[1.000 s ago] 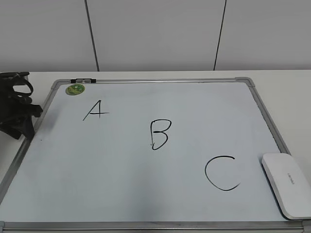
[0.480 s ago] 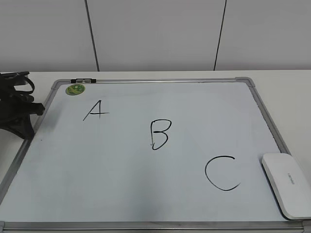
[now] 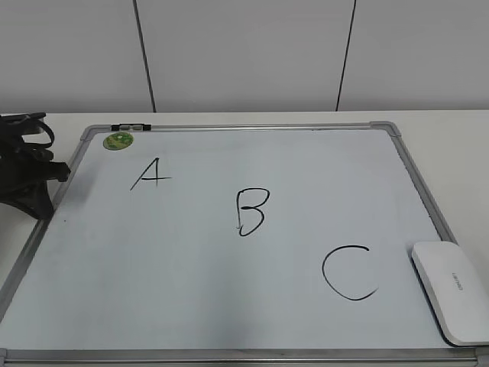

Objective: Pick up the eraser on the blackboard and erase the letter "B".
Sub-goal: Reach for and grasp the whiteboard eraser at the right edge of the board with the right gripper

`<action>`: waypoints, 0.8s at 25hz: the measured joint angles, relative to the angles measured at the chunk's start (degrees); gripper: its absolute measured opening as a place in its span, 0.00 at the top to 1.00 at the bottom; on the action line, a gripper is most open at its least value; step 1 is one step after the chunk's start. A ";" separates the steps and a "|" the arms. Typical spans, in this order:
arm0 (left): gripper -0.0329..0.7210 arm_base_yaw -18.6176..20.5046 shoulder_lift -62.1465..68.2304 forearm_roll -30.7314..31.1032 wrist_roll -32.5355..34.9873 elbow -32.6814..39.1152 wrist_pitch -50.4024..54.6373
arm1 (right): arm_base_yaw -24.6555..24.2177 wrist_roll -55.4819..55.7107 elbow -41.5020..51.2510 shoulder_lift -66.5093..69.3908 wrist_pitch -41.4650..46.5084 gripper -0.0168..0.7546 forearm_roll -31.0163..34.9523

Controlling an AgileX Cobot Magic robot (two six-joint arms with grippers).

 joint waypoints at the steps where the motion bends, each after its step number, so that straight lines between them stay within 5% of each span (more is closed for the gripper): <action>1: 0.94 0.00 0.00 0.00 0.00 0.00 0.00 | 0.00 -0.39 -0.90 2.59 0.00 0.22 0.00; 10: 0.94 0.00 0.00 0.00 0.00 0.00 0.10 | 0.00 -2.18 -4.86 27.27 -2.95 0.22 0.31; 20: 0.94 0.00 0.00 -0.05 0.00 -0.14 0.20 | 0.00 -6.38 -5.96 47.36 -6.50 0.22 10.21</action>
